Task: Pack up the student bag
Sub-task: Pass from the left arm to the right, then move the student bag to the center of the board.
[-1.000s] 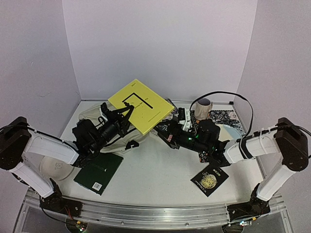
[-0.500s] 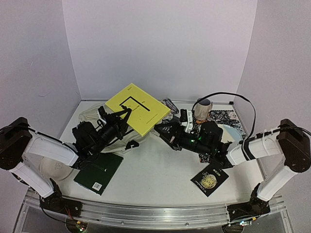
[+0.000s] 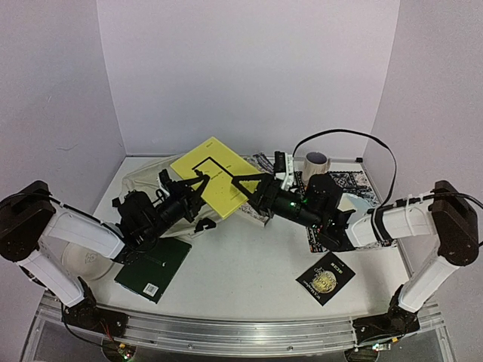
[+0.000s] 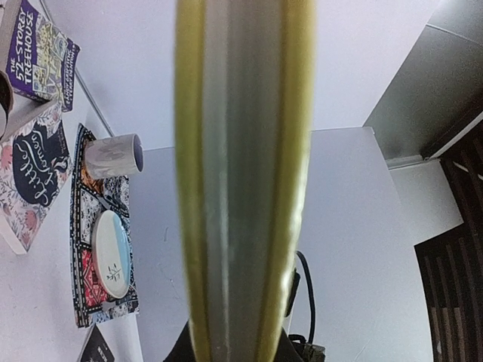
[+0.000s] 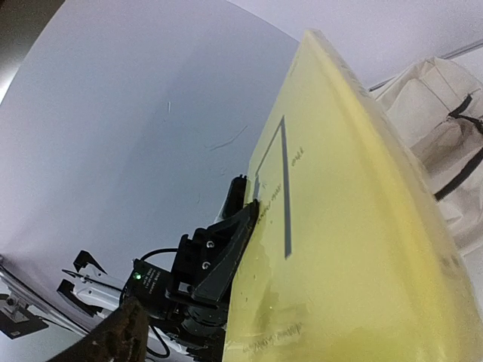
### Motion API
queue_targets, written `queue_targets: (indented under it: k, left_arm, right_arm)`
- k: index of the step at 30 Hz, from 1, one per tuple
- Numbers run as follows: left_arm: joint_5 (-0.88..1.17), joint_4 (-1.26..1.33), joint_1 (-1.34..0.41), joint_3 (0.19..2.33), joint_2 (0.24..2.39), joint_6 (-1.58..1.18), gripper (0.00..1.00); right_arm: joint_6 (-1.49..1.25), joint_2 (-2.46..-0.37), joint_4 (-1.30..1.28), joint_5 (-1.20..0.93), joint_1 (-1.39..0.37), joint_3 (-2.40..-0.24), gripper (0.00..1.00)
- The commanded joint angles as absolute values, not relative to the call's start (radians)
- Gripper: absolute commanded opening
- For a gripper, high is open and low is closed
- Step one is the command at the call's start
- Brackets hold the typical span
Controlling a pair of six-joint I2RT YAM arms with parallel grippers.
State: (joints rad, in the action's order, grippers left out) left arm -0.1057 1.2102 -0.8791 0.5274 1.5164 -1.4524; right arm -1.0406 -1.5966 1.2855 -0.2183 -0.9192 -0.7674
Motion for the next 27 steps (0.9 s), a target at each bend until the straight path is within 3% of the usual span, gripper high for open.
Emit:
queue_targets:
  k: [1,6,10,17,21,27]
  left_arm:
    - [-0.071,1.387,-0.889,0.584,1.505,-1.482,0.0]
    - [-0.069,1.391,-0.891,0.576,1.499,-1.481,0.07]
    - [-0.08,1.392,-0.89,0.544,1.497,-1.479,0.23]
    - [-0.073,1.387,-0.855,0.447,1.473,-1.336,0.49]
    - [0.004,1.333,-0.77,0.398,1.45,-1.258,0.59]
    - [0.154,0.897,-0.672,0.477,1.362,-1.006,0.7]
  right_arm:
    - [-1.042,-1.64,1.624,-0.252,-0.92,-0.832,0.68]
    - [-1.05,-1.659,1.646,-0.259,-0.92,-0.833,0.34]
    - [-1.046,-1.64,1.654,-0.25,-0.916,-0.811,0.01]
    - [-1.039,-1.581,1.654,-0.235,-0.888,-0.752,0.0]
    - [-1.046,-1.534,1.652,-0.216,-0.854,-0.691,0.0]
    - [-1.046,-1.466,1.634,-0.199,-0.805,-0.6,0.0]
